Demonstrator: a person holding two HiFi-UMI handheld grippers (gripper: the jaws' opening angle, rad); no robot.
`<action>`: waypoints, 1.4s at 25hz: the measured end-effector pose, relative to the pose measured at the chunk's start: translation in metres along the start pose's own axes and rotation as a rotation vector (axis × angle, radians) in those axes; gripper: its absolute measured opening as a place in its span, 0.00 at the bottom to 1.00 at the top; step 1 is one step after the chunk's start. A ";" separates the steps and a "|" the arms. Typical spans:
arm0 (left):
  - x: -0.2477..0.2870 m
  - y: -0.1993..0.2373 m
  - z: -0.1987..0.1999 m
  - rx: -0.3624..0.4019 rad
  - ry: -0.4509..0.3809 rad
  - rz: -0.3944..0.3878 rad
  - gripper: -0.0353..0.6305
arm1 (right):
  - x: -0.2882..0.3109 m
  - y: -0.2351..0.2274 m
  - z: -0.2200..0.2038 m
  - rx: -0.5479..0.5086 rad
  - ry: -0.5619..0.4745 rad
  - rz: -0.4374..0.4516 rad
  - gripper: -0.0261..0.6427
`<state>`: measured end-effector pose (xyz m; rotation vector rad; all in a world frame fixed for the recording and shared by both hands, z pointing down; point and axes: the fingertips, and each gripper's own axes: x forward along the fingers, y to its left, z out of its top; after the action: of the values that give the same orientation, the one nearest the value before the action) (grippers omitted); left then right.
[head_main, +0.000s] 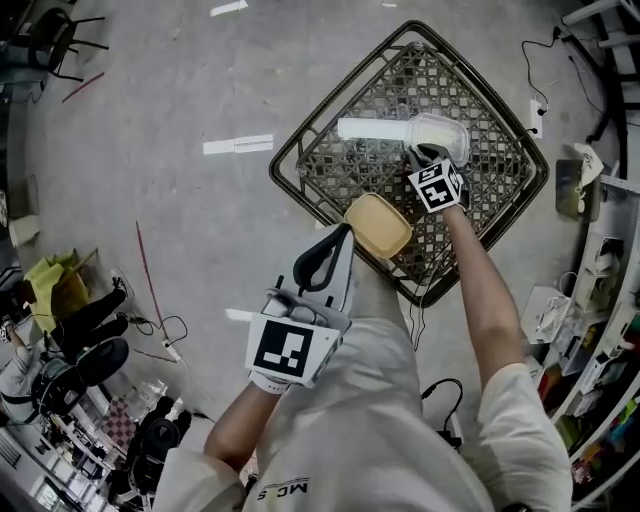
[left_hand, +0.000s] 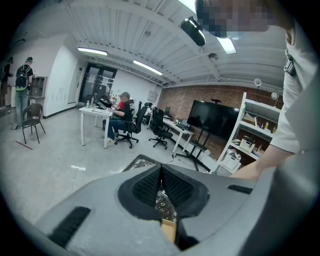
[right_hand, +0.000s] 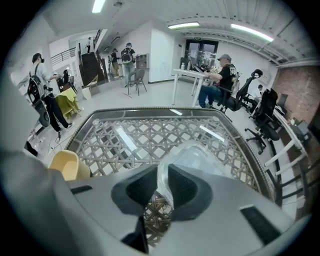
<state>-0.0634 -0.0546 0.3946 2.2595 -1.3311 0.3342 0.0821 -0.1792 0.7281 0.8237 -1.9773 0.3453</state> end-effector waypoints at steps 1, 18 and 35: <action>-0.001 -0.002 0.001 -0.008 -0.001 -0.005 0.09 | -0.006 -0.001 0.003 0.009 -0.014 -0.011 0.16; -0.031 -0.018 0.023 0.087 -0.077 -0.067 0.09 | -0.154 0.011 0.056 0.090 -0.294 -0.161 0.16; -0.050 -0.009 0.043 0.075 -0.175 -0.052 0.09 | -0.357 0.053 0.149 0.041 -0.626 -0.266 0.16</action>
<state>-0.0821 -0.0369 0.3333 2.4286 -1.3628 0.1737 0.0688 -0.0744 0.3521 1.3218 -2.3877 -0.0428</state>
